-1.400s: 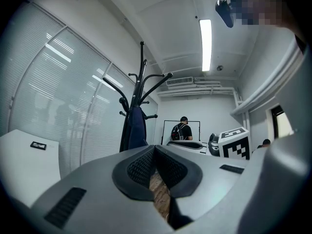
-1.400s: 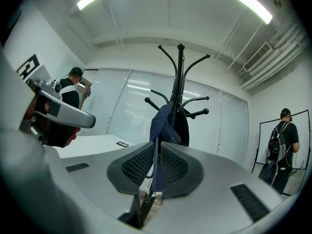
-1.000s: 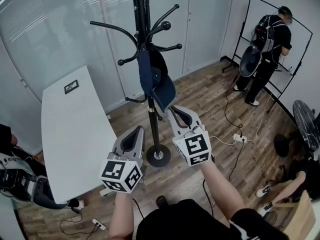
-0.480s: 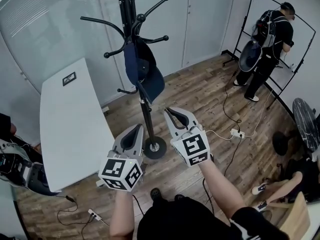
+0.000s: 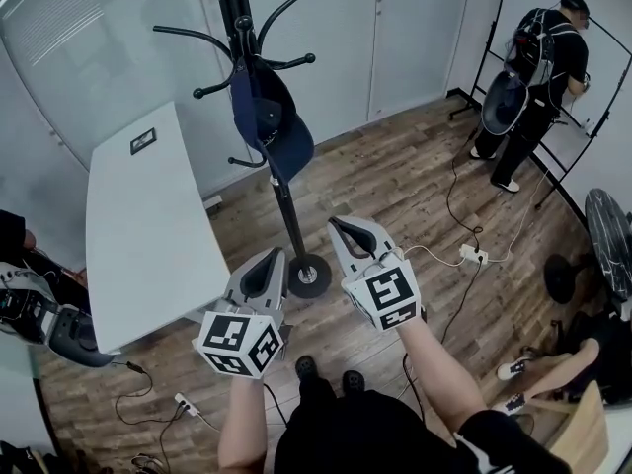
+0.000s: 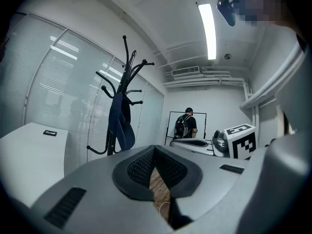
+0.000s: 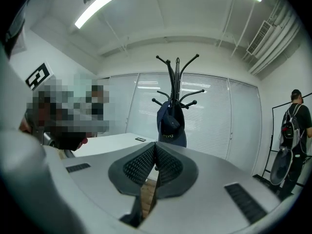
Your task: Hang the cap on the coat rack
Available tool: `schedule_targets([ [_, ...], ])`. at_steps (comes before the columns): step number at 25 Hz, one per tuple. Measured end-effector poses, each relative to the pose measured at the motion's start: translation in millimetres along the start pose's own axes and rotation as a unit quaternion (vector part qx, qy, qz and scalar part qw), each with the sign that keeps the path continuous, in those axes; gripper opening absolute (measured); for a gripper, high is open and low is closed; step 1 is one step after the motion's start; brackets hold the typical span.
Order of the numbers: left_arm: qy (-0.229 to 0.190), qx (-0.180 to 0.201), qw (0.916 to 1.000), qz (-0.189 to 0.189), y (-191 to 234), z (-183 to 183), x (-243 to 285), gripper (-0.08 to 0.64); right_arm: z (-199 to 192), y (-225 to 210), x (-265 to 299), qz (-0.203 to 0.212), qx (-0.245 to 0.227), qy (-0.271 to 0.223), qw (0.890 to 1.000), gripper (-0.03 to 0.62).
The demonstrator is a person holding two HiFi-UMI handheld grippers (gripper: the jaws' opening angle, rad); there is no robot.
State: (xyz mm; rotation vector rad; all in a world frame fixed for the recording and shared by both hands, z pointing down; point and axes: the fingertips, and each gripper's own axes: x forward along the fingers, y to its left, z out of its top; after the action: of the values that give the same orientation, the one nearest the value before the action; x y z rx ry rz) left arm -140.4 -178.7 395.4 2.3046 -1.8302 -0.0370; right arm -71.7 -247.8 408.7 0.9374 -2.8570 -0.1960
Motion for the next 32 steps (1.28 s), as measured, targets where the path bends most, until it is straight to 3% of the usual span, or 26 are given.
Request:
schedule_targets([
  [9, 0.006, -0.011, 0.9994, 0.031, -21, -20, -23, 0.015, -12, 19, -36, 0.040, 0.033, -0.002, 0.999, 0.031],
  [23, 0.014, -0.047, 0.9973, 0.056, -45, -66, -44, 0.015, -2, 37, -92, 0.083, 0.034, -0.063, 0.994, 0.031],
  [32, 0.003, -0.032, 0.9981, 0.052, -51, -58, -38, 0.015, 8, 42, -97, 0.089, 0.024, -0.082, 0.992, 0.029],
])
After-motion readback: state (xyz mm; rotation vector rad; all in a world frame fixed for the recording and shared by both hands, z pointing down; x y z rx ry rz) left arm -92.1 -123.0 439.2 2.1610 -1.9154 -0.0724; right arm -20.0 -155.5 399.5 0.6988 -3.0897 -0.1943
